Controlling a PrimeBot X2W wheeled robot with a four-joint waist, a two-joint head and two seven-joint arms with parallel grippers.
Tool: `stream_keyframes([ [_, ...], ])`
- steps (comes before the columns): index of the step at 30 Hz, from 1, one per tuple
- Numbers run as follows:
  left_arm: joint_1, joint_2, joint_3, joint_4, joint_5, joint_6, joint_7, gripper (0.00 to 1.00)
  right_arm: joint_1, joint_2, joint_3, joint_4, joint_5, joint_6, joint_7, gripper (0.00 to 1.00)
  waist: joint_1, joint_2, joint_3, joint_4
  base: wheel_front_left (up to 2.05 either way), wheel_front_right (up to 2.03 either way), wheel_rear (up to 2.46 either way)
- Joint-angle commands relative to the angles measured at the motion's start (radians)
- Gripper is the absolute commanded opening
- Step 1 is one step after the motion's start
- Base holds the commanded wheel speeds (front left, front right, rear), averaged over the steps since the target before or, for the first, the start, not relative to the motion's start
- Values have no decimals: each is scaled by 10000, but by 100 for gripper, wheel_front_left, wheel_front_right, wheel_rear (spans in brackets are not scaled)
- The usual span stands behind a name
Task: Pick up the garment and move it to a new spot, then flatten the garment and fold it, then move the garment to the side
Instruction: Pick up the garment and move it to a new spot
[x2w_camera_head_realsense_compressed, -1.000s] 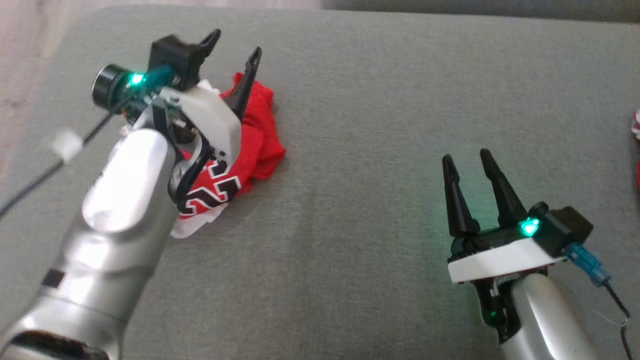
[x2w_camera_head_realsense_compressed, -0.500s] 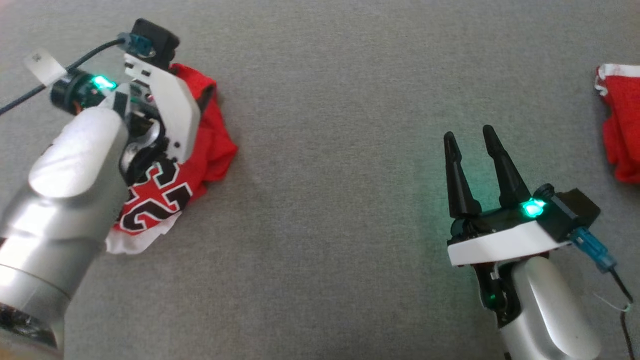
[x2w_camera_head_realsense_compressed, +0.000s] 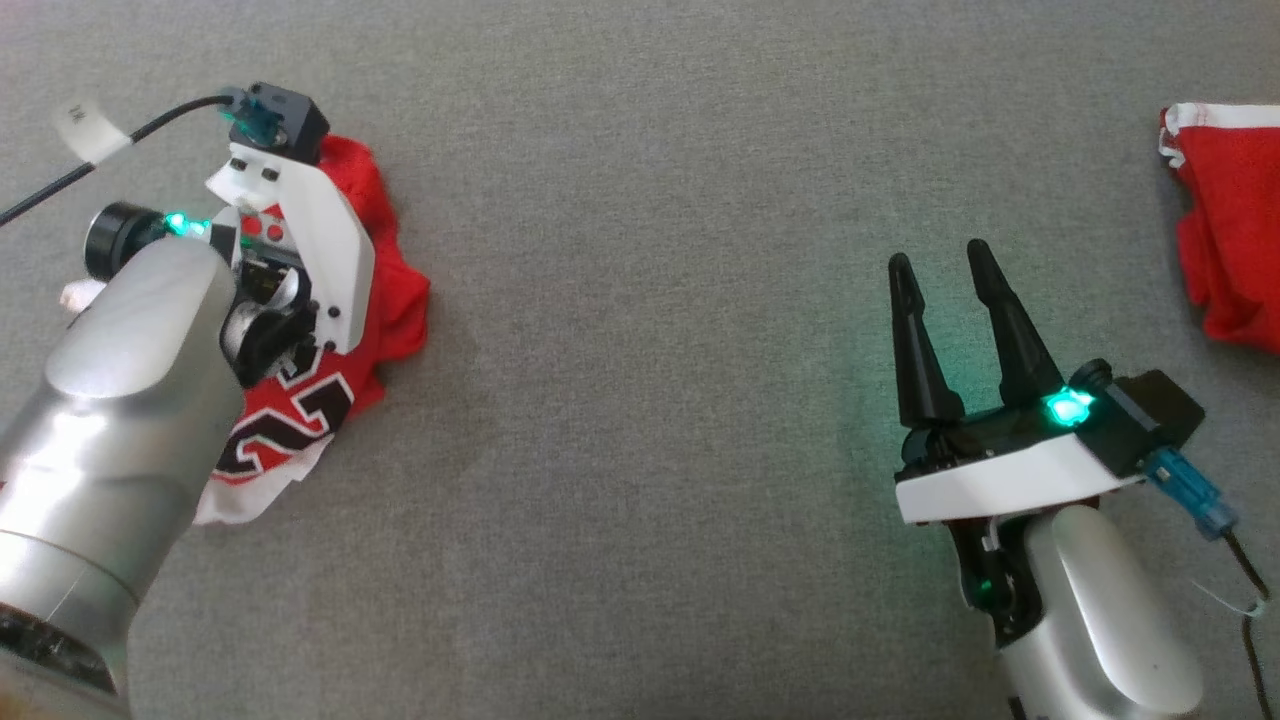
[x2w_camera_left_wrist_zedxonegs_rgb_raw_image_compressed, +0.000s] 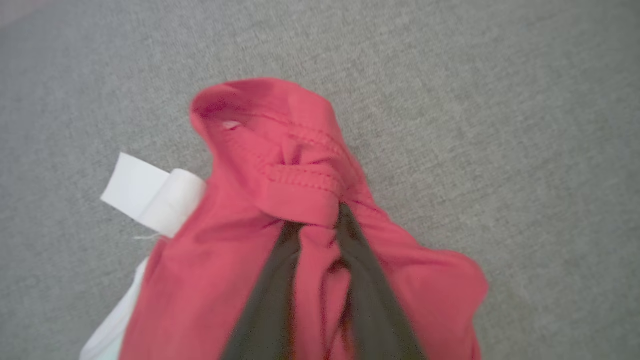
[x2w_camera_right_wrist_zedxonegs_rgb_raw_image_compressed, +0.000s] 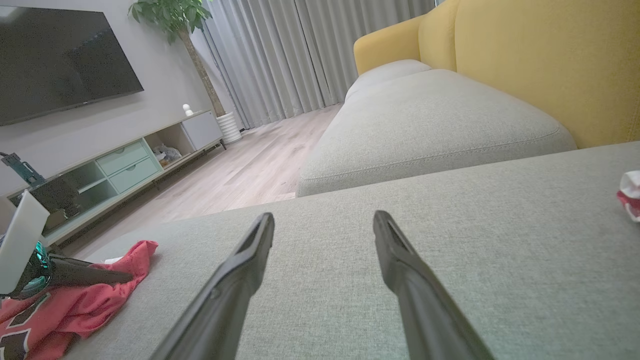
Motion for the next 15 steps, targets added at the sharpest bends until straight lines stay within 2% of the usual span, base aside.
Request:
stream_keyframes([
  [1, -542, 386, 240, -249, -26, 18, -327, 0, -258, -10, 195, -387, 60, -7, -109, 100, 0, 0, 9, -23, 0, 0, 0],
  [3, -628, 399, 249, -321, 18, 18, -671, 0, -252, -10, 188, -386, 64, -7, -109, 100, 0, 0, 3, -33, 0, 0, 0],
  [4, -809, 387, 226, -496, 175, 18, -1489, 0, -237, -10, 178, -370, 72, -7, -109, 100, 0, 0, -32, -48, 0, 0, 0],
  [9, -1374, 175, 318, -966, 683, 18, -4224, 0, -198, -10, 129, -327, 111, -7, -109, 100, 0, 0, -280, -66, 0, 0, 0],
  [15, -2022, 10, 102, -1704, 1204, 18, -6534, 0, -39, -10, -15, -256, 161, -7, -109, 100, 0, 0, -706, -3, 0, 0, 0],
])
